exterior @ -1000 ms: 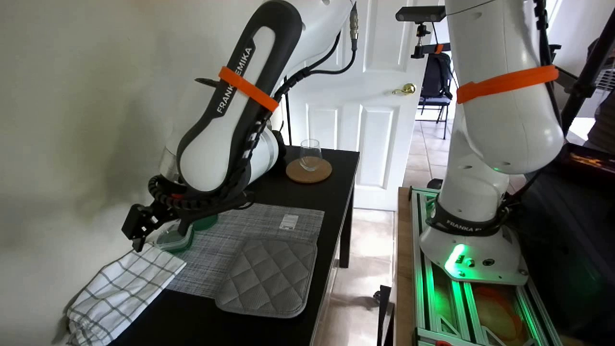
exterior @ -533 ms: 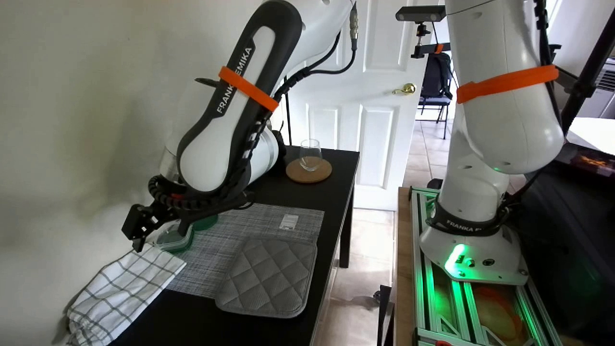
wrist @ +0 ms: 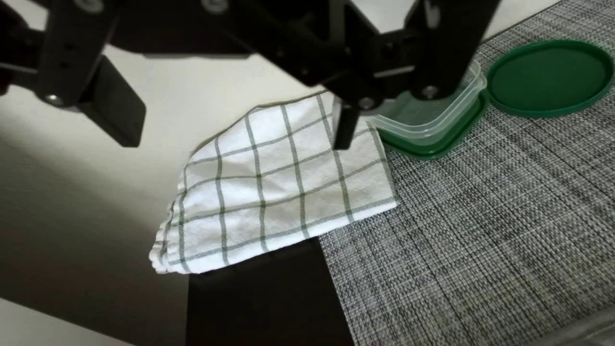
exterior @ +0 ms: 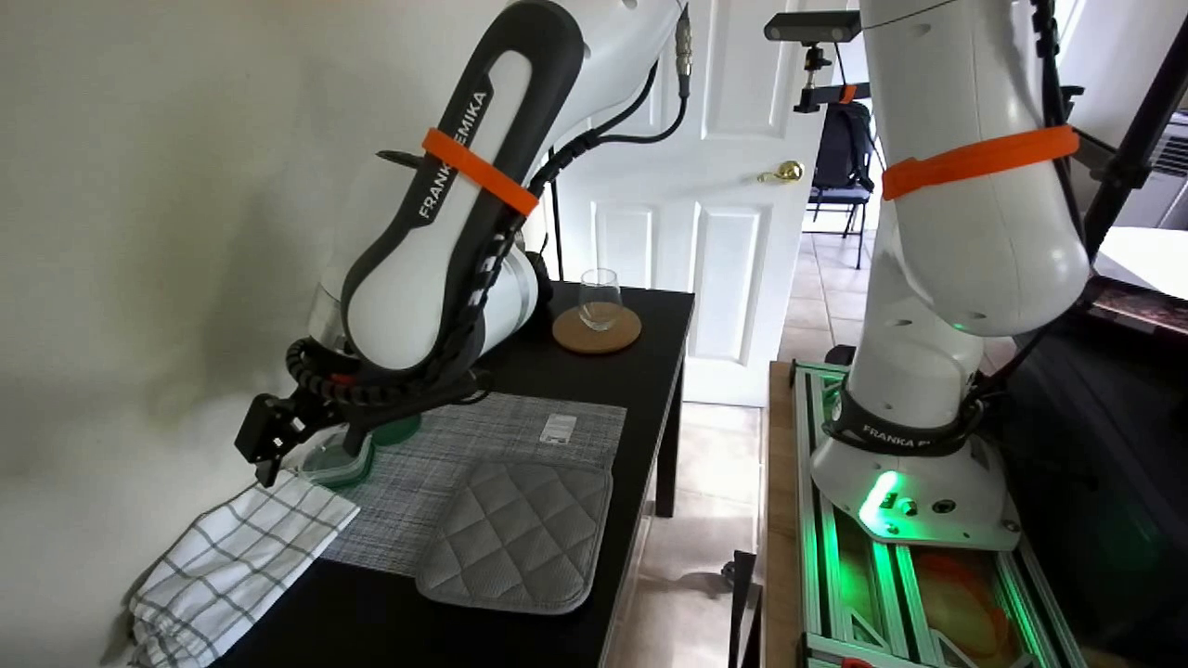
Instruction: Put the white towel on the grey mat
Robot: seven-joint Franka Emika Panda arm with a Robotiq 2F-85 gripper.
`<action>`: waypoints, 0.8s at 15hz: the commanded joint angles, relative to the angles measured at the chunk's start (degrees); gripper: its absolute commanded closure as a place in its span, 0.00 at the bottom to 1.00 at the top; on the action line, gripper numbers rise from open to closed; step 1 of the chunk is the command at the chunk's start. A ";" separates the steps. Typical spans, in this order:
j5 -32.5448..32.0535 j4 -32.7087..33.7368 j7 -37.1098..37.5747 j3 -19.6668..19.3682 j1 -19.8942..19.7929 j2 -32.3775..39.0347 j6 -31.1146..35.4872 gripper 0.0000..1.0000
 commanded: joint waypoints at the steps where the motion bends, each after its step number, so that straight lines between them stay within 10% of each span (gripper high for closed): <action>1: 0.97 -0.60 0.00 0.89 -1.79 -0.44 -2.06 0.00; 7: 5.13 -1.34 -6.02 8.59 -13.63 -0.88 -15.61 0.00; 12: 5.77 -0.87 -10.81 -2.40 -5.97 0.41 -17.06 0.00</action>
